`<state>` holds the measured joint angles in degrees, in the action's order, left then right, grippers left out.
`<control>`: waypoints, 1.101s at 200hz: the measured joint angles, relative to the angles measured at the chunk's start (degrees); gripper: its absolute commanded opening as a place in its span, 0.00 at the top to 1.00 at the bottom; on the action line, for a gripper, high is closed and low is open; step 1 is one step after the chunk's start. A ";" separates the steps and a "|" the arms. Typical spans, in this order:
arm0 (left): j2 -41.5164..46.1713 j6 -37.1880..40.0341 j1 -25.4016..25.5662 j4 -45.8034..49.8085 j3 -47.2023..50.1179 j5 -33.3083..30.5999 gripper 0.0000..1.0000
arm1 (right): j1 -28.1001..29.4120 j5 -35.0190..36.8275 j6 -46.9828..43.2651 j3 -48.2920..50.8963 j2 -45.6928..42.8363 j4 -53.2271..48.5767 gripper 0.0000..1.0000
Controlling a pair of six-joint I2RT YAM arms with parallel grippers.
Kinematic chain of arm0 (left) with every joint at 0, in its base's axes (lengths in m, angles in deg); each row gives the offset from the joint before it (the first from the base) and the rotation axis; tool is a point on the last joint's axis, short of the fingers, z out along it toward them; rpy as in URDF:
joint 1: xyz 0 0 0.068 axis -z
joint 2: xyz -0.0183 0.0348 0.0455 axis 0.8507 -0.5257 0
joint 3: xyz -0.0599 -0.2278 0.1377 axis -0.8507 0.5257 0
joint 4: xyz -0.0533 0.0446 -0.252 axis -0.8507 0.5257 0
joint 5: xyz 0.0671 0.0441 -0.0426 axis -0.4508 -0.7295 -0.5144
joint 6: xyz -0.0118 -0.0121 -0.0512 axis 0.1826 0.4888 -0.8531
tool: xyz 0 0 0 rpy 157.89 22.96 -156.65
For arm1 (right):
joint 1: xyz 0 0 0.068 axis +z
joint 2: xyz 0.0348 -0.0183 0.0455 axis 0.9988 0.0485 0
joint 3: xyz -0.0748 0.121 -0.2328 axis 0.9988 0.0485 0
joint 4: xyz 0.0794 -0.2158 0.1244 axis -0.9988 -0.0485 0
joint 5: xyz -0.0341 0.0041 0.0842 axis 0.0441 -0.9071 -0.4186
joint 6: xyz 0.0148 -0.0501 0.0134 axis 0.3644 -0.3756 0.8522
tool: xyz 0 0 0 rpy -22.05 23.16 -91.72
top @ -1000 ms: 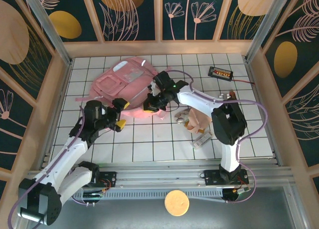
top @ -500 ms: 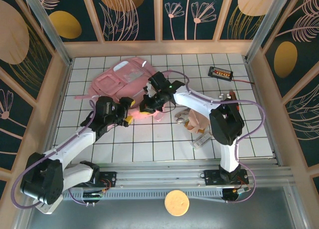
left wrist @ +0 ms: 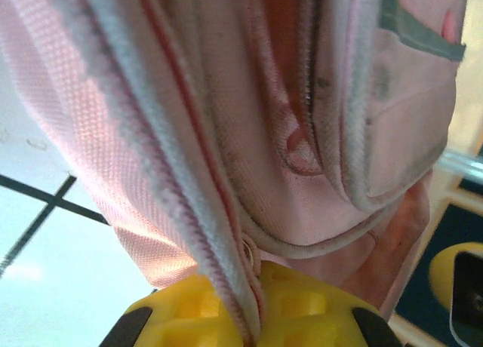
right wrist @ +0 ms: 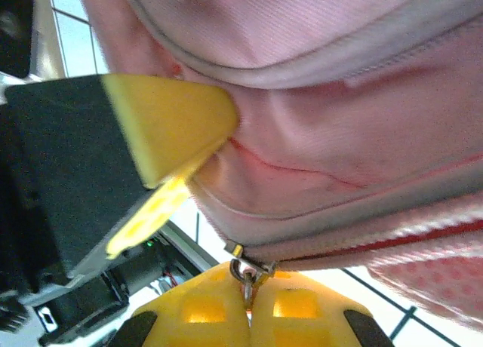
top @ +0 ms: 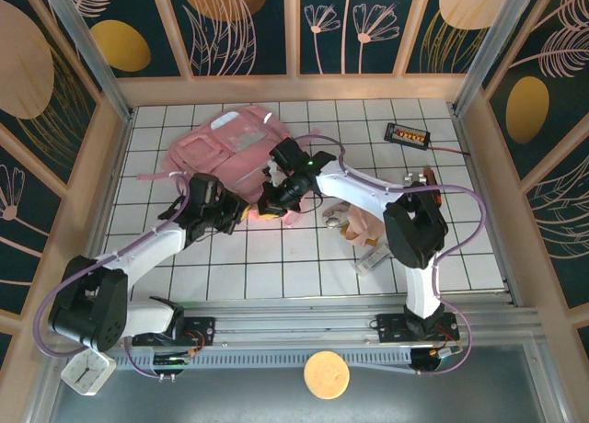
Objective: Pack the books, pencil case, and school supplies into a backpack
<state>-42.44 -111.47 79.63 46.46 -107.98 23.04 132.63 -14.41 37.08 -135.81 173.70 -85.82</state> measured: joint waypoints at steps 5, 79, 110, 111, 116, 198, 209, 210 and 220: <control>0.35 1.88 -0.35 1.64 -0.66 -0.02 1.00 | -0.37 -0.04 -0.79 0.00 0.00 -0.59 1.00; 7.34 33.77 -5.92 29.94 -15.80 -7.74 1.00 | -10.54 0.17 -14.27 -5.05 2.45 -11.56 1.00; 7.39 42.97 -6.32 36.35 -21.11 -10.29 1.00 | -13.29 4.70 -19.26 -8.20 5.95 -12.94 1.00; 7.39 43.17 -6.36 36.48 -21.20 -10.27 1.00 | -13.55 4.85 -19.39 -8.20 6.08 -12.87 1.00; 7.39 44.44 -6.51 37.29 -21.73 -10.16 1.00 | -14.62 5.03 -20.09 -8.09 6.40 -12.02 1.00; 5.31 53.66 -11.89 42.60 -23.91 -9.84 0.51 | -19.58 -0.15 -25.29 -9.07 8.81 1.70 1.00; 4.04 54.31 -13.11 42.66 -24.81 -11.80 0.35 | -19.37 0.11 -24.81 -7.54 8.20 3.96 1.00; 3.93 54.29 -13.22 42.64 -24.87 -11.98 0.34 | -19.28 0.11 -24.70 -7.21 8.09 4.35 1.00; 1.99 53.92 -14.40 42.29 -26.23 -13.09 0.19 | -18.78 0.42 -23.80 -4.42 6.95 5.79 1.00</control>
<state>-40.45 -57.55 65.22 88.75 -134.20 9.95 113.85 -13.99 13.27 -140.22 180.65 -80.02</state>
